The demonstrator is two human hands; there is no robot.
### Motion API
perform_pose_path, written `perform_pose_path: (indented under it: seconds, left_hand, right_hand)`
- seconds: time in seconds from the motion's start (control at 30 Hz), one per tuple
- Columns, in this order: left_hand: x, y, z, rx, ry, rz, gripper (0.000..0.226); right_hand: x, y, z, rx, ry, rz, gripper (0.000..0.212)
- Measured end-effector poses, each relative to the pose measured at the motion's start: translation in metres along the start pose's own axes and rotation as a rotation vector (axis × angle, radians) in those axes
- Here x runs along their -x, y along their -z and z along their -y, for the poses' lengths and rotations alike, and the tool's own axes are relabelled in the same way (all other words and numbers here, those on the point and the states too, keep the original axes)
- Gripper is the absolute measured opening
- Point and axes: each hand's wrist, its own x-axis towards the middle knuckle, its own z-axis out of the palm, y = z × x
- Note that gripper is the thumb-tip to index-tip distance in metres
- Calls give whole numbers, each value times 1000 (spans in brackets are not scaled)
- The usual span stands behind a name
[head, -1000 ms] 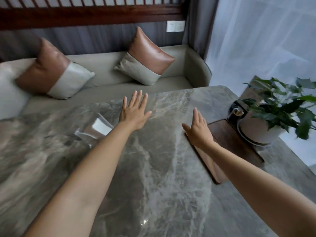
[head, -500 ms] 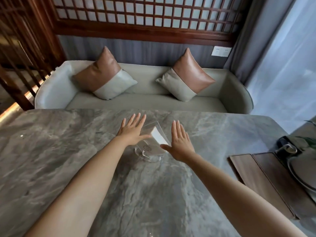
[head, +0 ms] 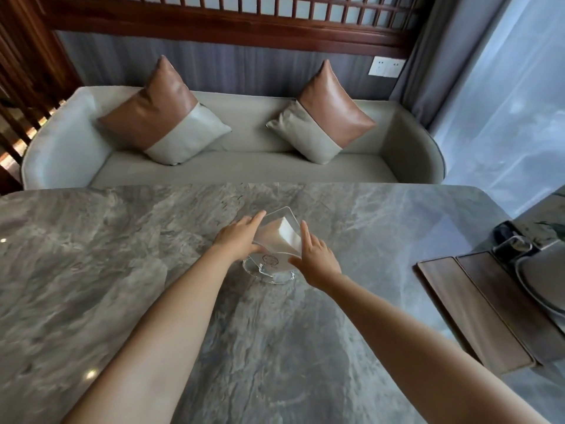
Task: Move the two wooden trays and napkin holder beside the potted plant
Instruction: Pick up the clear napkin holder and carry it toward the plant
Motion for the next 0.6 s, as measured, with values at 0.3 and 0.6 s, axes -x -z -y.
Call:
perform_pose_path:
  seconds: [0.3,0.6]
  left_hand:
    - [18,-6,-23,-11,14,-17,82]
    - [18,2,-117,-10,-89,-40,85]
  right_hand:
    - [19,9,-18,-102,-6,-17,75]
    - [70,62,-84,-169,-52,-143,73]
